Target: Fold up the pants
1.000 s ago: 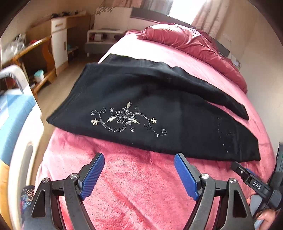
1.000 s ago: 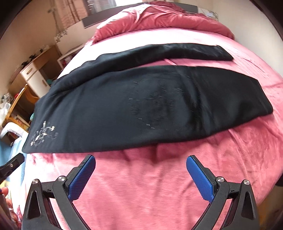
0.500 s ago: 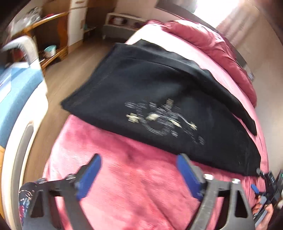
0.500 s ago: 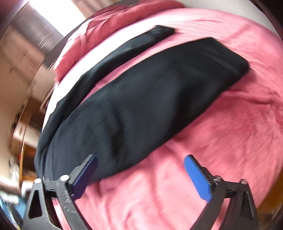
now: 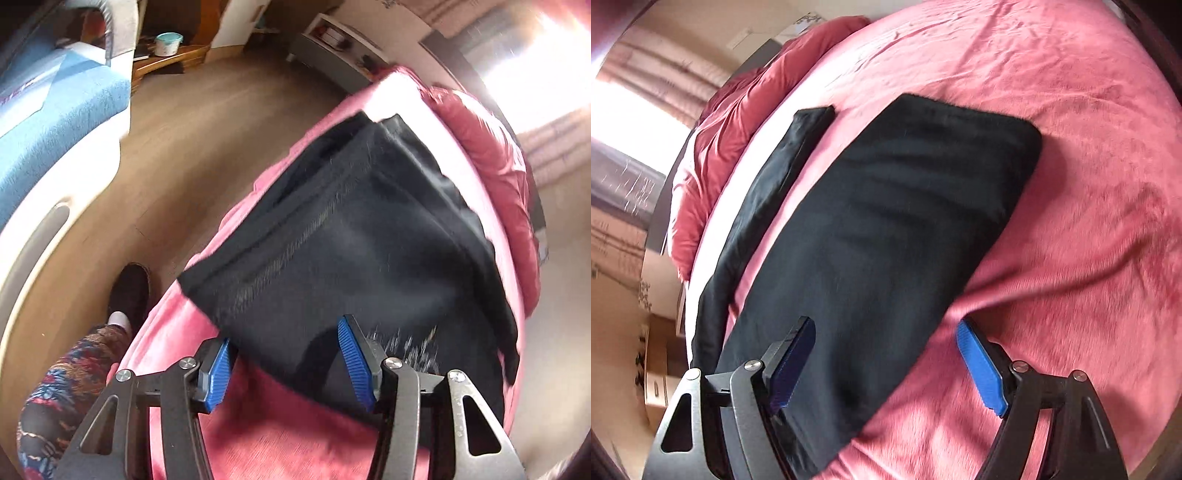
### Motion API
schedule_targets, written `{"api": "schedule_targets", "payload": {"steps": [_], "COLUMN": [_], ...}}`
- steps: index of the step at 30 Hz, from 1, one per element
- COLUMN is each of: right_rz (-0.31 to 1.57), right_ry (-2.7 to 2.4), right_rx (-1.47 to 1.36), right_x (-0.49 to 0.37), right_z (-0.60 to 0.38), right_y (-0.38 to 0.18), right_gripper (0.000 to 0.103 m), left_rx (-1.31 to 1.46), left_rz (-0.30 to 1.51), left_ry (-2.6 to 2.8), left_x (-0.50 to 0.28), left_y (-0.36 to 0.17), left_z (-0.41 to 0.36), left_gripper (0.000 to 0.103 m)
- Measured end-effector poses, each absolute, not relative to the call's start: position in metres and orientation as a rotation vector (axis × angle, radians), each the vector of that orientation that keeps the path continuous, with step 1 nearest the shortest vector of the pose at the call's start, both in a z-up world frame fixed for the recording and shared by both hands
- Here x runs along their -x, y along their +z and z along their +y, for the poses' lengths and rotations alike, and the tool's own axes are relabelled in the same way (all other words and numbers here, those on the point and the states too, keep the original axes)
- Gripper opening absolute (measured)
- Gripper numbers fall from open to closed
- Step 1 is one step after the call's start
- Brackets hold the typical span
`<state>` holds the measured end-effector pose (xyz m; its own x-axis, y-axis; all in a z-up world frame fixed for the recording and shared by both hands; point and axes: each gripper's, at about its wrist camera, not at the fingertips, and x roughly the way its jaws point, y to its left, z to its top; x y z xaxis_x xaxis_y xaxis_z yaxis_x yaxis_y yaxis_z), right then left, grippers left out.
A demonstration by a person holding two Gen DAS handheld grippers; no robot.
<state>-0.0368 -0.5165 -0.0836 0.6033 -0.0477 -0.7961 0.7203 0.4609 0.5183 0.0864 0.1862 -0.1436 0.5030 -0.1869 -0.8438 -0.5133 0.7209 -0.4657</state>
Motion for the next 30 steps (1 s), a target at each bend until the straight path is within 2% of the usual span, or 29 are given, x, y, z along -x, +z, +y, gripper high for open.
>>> {"api": "schedule_targets", "payload": {"steps": [1, 2, 4, 5, 9, 11, 20, 30], "right_rz": [0.794, 0.789, 0.773, 0.768, 0.776, 0.772, 0.754, 0.832], "right_ry": [-0.550, -0.557, -0.578, -0.586, -0.591, -0.575, -0.557, -0.646], "right_rx": [-0.993, -0.994, -1.000, -1.008, -1.019, -0.988, -0.883, -0.853], "right_x": [0.033, 0.037, 0.033, 0.033, 0.035, 0.033, 0.071, 0.131], "right_z": [-0.522, -0.524, -0.537, -0.543, -0.561, -0.562, -0.557, -0.560], "right_y": [-0.082, -0.080, -0.077, -0.078, -0.077, -0.070, -0.043, -0.058], "right_gripper": [0.078, 0.077, 0.067, 0.064, 0.022, 0.015, 0.013, 0.012], "left_rx": [0.773, 0.776, 0.743, 0.723, 0.690, 0.664, 0.631, 0.647], "left_rz": [1.046, 1.037, 1.023, 1.018, 1.003, 0.995, 0.956, 1.043], "left_ry": [0.230, 0.232, 0.235, 0.235, 0.233, 0.231, 0.197, 0.197], "left_x": [-0.088, -0.088, -0.090, -0.091, -0.091, -0.088, -0.050, 0.012], "left_y": [-0.143, -0.142, -0.137, -0.135, -0.126, -0.117, -0.080, -0.107], "left_z": [0.187, 0.187, 0.185, 0.185, 0.185, 0.183, 0.186, 0.190], "left_gripper": [0.041, 0.029, 0.020, 0.009, 0.006, 0.006, 0.006, 0.006]}}
